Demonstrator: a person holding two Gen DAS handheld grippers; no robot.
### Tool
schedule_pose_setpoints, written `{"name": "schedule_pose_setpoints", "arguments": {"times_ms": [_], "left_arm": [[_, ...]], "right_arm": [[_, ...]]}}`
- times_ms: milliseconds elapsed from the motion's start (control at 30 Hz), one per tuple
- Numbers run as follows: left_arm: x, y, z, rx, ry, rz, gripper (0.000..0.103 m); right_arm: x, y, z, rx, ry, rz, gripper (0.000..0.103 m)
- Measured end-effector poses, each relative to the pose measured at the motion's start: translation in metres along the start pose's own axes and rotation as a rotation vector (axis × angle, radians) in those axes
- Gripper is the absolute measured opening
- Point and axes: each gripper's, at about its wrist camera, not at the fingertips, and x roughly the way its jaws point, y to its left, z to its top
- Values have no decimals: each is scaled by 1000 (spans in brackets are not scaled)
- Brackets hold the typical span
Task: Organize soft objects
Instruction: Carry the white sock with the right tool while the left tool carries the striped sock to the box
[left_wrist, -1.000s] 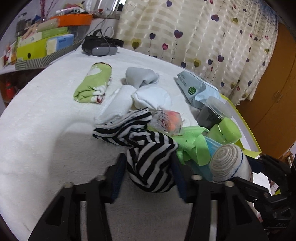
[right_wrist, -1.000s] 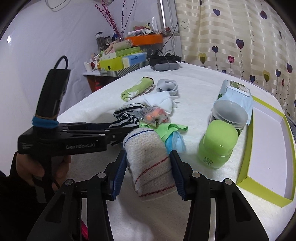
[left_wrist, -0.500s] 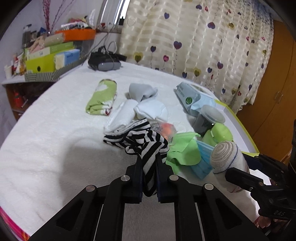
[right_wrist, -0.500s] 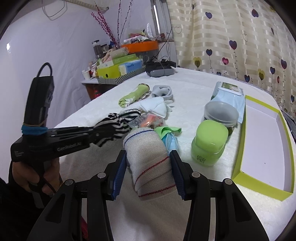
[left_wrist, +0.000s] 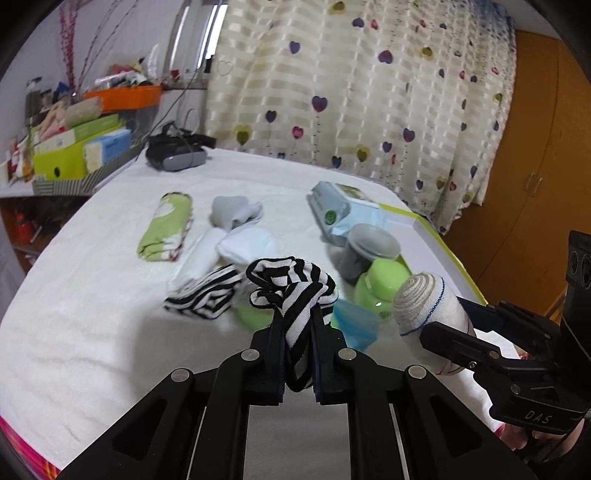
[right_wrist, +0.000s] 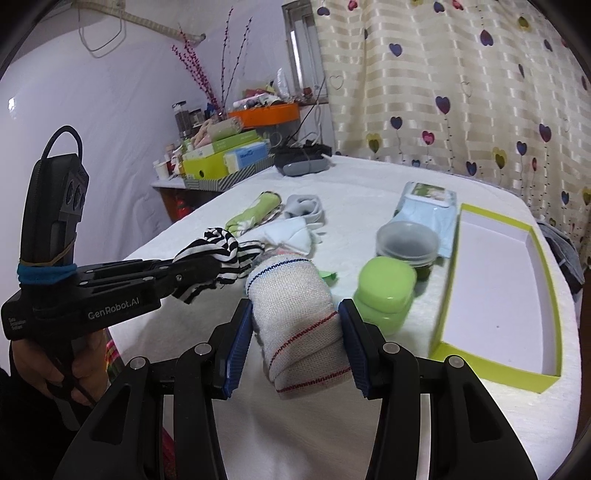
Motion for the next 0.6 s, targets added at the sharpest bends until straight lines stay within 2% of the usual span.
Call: {"name": "schedule_pose_setpoints", "arguments": {"times_ms": [600], "left_arm": [[30,-87,40,132,-4,-97,10]], "right_arm": [[-38,-84,8,130,-81,-130,48]]}}
